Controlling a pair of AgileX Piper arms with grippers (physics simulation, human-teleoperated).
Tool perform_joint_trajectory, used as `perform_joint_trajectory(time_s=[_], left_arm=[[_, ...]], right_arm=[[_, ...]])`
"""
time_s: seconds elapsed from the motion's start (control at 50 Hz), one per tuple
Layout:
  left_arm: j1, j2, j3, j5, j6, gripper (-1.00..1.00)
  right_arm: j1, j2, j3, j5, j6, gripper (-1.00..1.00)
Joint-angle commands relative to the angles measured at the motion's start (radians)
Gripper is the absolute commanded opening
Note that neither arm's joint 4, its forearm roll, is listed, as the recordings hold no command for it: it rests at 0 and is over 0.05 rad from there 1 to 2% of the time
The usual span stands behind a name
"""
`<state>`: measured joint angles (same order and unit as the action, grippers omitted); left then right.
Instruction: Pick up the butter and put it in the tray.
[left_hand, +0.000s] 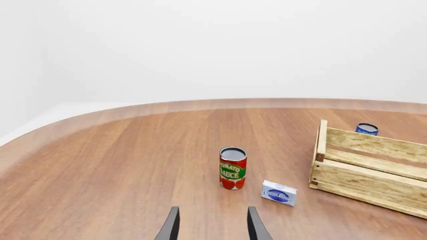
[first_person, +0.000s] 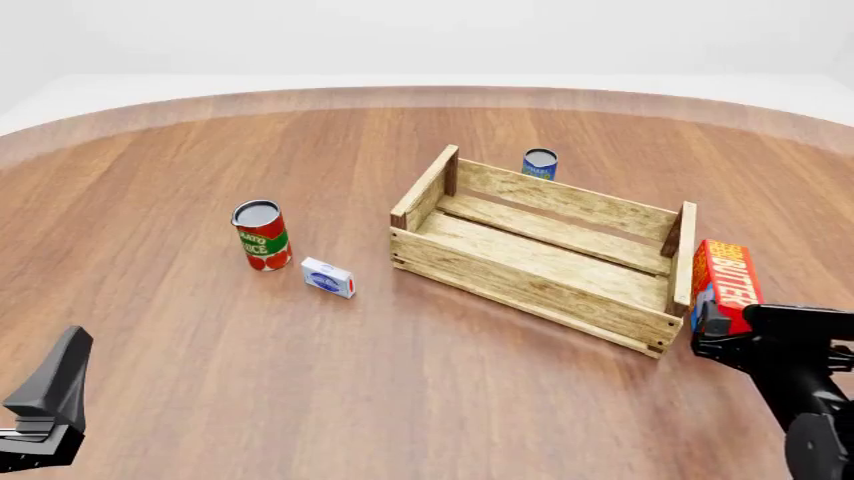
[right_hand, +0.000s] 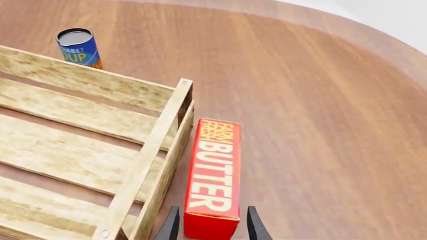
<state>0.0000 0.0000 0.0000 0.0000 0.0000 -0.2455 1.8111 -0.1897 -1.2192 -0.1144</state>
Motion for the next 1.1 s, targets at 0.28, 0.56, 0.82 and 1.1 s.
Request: perform_joint_trajectory(time_s=[0.28,0.56,0.82,1.1], left_arm=[[0.000,0.000,0.000,0.000,0.000,1.00],[0.000,0.000,0.000,0.000,0.000,1.00],[0.000,0.000,0.000,0.000,0.000,1.00],[0.000,0.000,0.000,0.000,0.000,1.00]], right_arm=[[-0.001,0.026,-0.013,0.000,-0.001,1.00],[-0.008,0.030,-0.016,0.000,0.002,1.00],[-0.005,0.011,-0.006,0.000,0.002,-1.00],[-0.012,-0.047,0.015,0.000,0.023,-1.00]])
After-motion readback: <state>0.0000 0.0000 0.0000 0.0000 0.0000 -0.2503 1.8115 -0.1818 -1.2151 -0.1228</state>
